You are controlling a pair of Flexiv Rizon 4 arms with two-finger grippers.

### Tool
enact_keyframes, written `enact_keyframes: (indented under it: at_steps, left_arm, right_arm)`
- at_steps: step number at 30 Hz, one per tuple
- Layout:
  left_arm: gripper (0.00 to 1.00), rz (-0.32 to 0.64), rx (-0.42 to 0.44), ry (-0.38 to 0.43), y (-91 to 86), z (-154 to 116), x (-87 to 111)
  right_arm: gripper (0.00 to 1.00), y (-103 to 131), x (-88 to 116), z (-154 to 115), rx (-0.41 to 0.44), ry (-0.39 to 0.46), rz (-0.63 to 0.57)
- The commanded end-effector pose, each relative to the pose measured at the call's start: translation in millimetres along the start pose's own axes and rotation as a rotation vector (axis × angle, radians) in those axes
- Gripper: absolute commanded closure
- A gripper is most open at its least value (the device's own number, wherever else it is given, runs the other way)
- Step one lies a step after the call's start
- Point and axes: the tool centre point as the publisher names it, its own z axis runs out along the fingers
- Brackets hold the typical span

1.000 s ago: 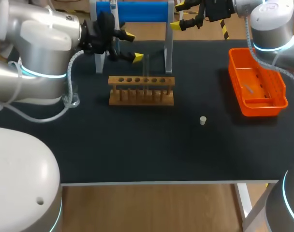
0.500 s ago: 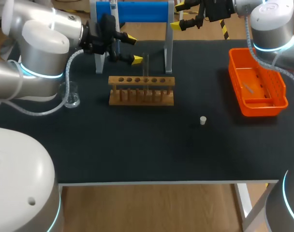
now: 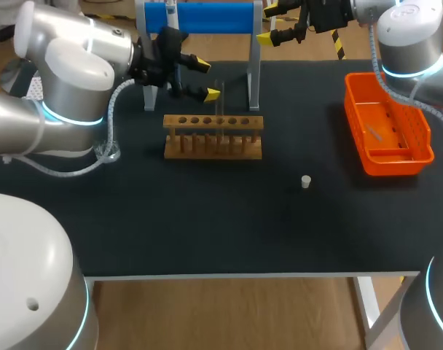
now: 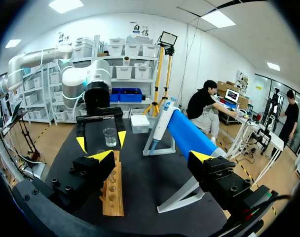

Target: Invert the test tube, pick up the pipette, mount the tip to pipette, aspirate from beaker and dispense into the tube, eject the tip, return the pipette, and cap with the stopper.

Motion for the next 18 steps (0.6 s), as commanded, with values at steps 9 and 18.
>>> enact_keyframes:
  at_steps: [9,18]
  left_arm:
    - [0.00,-0.001,-0.015,-0.004,1.2,8.0,-5.2]
    - [0.00,0.027,-0.023,0.040,-1.1,15.6,0.5]
  right_arm:
    - [0.00,0.6,-0.3,-0.8,0.003,0.001,0.001]
    - [0.00,0.6,-0.3,-0.8,0.003,0.001,0.001]
